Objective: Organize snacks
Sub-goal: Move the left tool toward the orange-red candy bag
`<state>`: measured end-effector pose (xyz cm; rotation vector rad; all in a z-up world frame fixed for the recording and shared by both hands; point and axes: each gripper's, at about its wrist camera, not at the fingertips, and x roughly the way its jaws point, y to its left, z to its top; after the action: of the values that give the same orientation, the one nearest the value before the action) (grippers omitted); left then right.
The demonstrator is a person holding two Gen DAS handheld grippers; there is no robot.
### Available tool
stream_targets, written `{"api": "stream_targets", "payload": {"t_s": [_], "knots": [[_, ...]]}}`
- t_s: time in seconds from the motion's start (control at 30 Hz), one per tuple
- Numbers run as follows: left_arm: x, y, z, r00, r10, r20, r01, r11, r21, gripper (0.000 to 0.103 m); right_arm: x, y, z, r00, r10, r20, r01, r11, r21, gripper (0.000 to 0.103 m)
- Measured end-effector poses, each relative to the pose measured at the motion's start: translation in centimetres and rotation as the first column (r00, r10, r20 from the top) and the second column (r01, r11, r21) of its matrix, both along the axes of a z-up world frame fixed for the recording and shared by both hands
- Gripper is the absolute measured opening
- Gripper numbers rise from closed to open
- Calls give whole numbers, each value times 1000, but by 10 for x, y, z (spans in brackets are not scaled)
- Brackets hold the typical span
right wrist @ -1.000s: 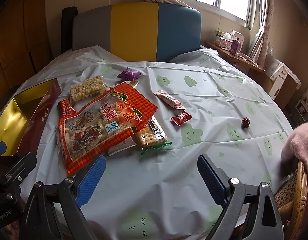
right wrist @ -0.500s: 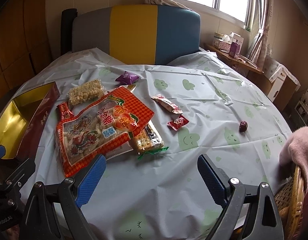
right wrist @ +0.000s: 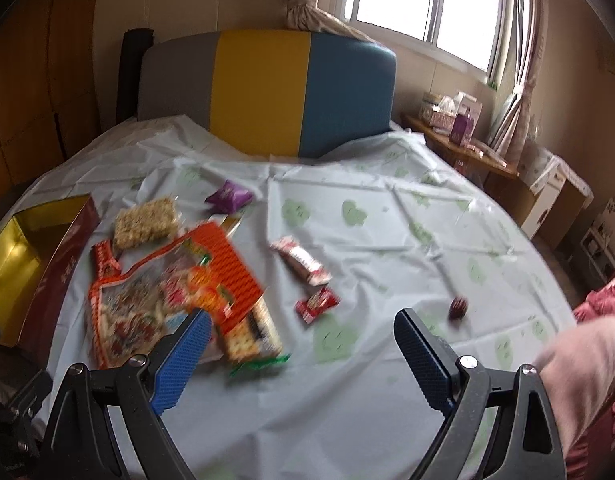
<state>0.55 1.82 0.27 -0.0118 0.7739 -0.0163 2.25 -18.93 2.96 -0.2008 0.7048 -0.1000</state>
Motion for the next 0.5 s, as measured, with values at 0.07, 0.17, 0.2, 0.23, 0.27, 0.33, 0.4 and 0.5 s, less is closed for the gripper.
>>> {"api": "stream_targets", "payload": {"t_s": [0.07, 0.17, 0.2, 0.23, 0.27, 0.33, 0.4, 0.5], "knots": [[1, -1, 0, 1000, 1, 0, -1, 1000, 4, 102, 9, -7, 11, 1000, 0, 22, 1, 1000, -16, 95], [2, -1, 0, 1000, -2, -4, 2, 1000, 4, 102, 25, -20, 25, 998, 6, 55, -4, 999, -40, 95], [2, -1, 0, 1000, -3, -5, 3, 1000, 5, 102, 31, -25, 29, 997, 15, 69, -12, 999, -46, 95], [2, -3, 0, 1000, -7, -7, 7, 1000, 13, 102, 36, -29, 30, 997, 23, 76, -19, 998, -54, 94], [2, -4, -1, 1000, -11, -8, 11, 1000, 18, 102, 41, -33, 31, 997, 32, 77, -27, 997, -68, 95], [3, -6, -1, 1000, -17, -10, 17, 1000, 27, 102, 55, -42, 26, 996, 62, 65, -56, 994, -94, 94], [4, -8, -1, 1000, -21, -14, 22, 999, 34, 102, 67, -54, 17, 998, 56, 42, -50, 992, -113, 94], [6, -10, -1, 999, -29, -20, 30, 999, 40, 102, 85, -77, 5, 999, -19, -32, 18, 999, -36, 94]]}}
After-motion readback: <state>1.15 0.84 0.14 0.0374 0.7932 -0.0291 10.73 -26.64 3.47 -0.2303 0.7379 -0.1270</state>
